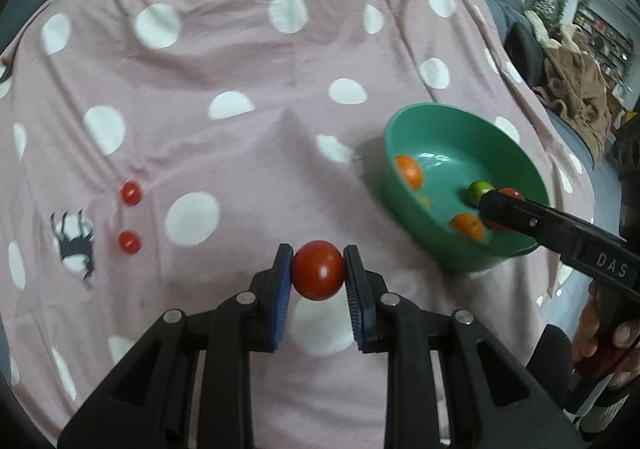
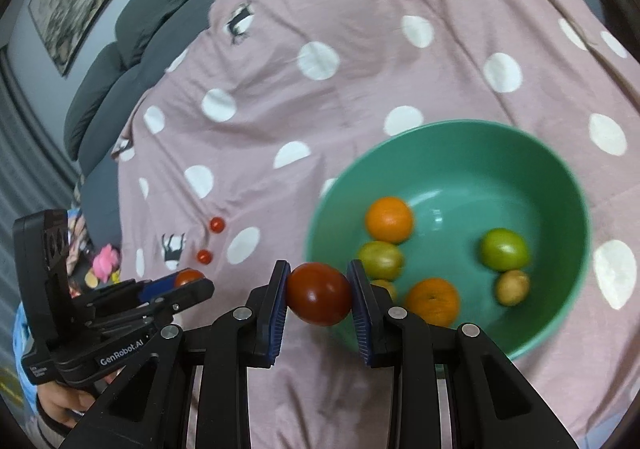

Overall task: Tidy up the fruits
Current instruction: 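Carry both red cherry tomatoes over the green bowl, then open both tools to drop the red cherry tomatoes into the bowl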

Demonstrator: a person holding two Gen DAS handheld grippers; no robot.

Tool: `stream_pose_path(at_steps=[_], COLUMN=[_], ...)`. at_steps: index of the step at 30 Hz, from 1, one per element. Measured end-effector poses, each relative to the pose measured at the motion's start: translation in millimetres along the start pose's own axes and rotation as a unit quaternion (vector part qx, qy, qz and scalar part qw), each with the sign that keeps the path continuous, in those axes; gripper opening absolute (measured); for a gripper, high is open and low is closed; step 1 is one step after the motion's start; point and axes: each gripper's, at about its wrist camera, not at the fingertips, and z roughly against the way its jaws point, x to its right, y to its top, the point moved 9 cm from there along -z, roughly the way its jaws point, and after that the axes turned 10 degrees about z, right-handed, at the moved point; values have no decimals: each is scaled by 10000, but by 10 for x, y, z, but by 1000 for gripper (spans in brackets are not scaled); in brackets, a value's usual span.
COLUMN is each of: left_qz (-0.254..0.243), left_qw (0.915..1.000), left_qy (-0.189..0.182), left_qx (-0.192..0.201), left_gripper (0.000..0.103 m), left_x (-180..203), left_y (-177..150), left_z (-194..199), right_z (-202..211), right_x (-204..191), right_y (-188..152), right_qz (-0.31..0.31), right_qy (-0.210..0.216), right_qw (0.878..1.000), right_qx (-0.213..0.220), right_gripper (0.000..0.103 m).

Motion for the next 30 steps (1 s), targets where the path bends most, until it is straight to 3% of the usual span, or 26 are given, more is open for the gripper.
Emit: stream_pose_path(at_steps=[15,30], left_qz=[-689,-909], left_qw=[9968,9946], left_qy=[-385,-424], left_qx=[-102,-258], left_gripper=[26,26], left_x=[763,1003], left_y=[241,320], left_z=[-343,-643], right_z=[184,125], right_x=[531,676], right_y=[27,66], right_qz=[-414,-213], right_qy=[-376,-632], right_qw=[9982,9976], right_qx=[217,185], right_gripper=[31,31])
